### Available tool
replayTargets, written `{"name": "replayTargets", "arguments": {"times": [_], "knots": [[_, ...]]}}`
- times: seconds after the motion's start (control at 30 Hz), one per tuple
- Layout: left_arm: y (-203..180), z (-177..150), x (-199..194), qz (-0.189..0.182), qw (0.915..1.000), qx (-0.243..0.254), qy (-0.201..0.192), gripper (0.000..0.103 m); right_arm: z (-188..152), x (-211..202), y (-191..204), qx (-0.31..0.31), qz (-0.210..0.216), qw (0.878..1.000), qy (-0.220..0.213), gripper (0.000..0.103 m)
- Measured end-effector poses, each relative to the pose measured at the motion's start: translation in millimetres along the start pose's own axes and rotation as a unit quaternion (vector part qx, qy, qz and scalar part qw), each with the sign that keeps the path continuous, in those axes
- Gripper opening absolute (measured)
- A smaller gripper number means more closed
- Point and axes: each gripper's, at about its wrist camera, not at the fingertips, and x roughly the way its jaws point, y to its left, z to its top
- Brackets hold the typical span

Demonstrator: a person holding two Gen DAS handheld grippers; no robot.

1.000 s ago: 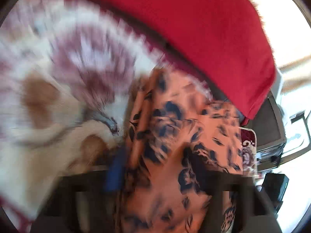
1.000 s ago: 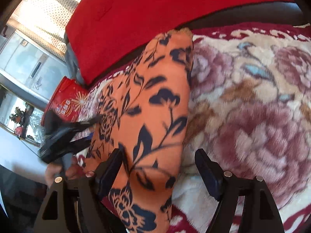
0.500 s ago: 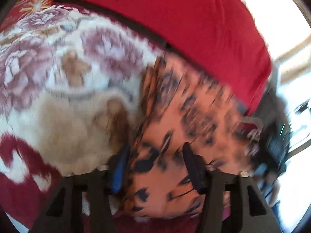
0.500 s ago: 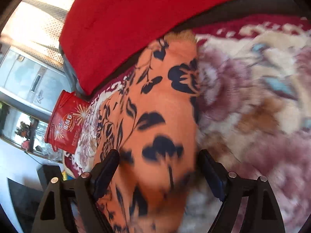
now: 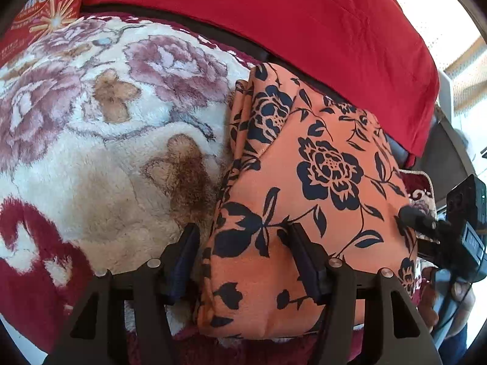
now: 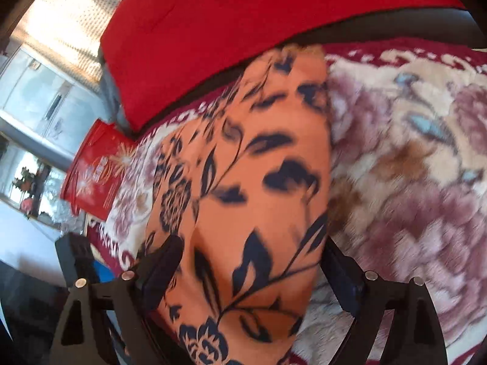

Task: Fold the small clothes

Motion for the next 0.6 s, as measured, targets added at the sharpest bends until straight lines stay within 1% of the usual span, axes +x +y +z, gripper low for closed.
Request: {"name": "replayTargets", "arguments": {"times": [0.03,0.07,0.1,0.17,0.2,0.23,0.3,0.37,0.43,0.5,0.53,0.57,0.6], "knots": [[-3.3,-0.9,0.7,-0.001,1.0,-0.002,0.001,0.062,-1.2,4.9,1.7,-0.002,0.002,1.0,0.009,0.087],[-0.7,0.2,-1.9,-0.001,1.0,-0.005,0.001,0.062,-1.9,11.1,5.1,-0.01,-0.006,1.0,0.018,0.082],[-0.2,0.2,-2.3,0.0,1.0,-0.006,0.001,0.062,-1.9,13.2,9.3,-0.02,-0.022,0.999,0.019,0.072],[0.3,1.8,-0.1,0.002,1.0,-0.006,0.002,0.062,0.4,10.9,20.3,-0.043,-0.039,0.998,0.017,0.064],[-0.2,1.9,-1.2,0.004,1.0,-0.004,0.002,0.062,1.4,7.3,28.4,-0.058,-0.046,0.997,0.014,0.054],[-2.4,0.9,-5.5,0.006,1.0,-0.003,0.002,0.062,2.9,1.4,34.5,-0.072,-0.051,0.996,0.009,0.046],[-7.6,0.4,-11.1,0.008,1.0,0.0,0.001,0.061,6.6,-17.0,50.8,-0.094,-0.05,0.994,-0.008,0.04],[-20.1,2.2,-17.4,-0.002,1.0,0.004,-0.006,0.061,8.7,-37.1,61.1,-0.103,-0.05,0.993,-0.033,0.039],[-39.9,2.2,-30.3,-0.031,0.9992,0.019,-0.02,0.061,10.4,-60.9,63.5,-0.105,-0.05,0.991,-0.061,0.039],[-60.2,0.6,-40.5,-0.052,0.9971,0.044,-0.033,0.062,11.2,-82.9,47.5,-0.082,-0.05,0.992,-0.08,0.039],[-65.1,0.0,-42.1,-0.058,0.9964,0.05,-0.036,0.068,11.9,-84.9,34.0,-0.064,-0.053,0.994,-0.077,0.042],[-66.8,-0.2,-40.9,-0.059,0.9965,0.046,-0.038,0.078,12.5,-82.6,13.8,-0.04,-0.057,0.995,-0.064,0.046],[-63.5,0.2,-37.7,-0.051,0.9975,0.034,-0.036,0.082,11.6,-77.2,-12.0,-0.004,-0.062,0.997,-0.051,0.054]]}}
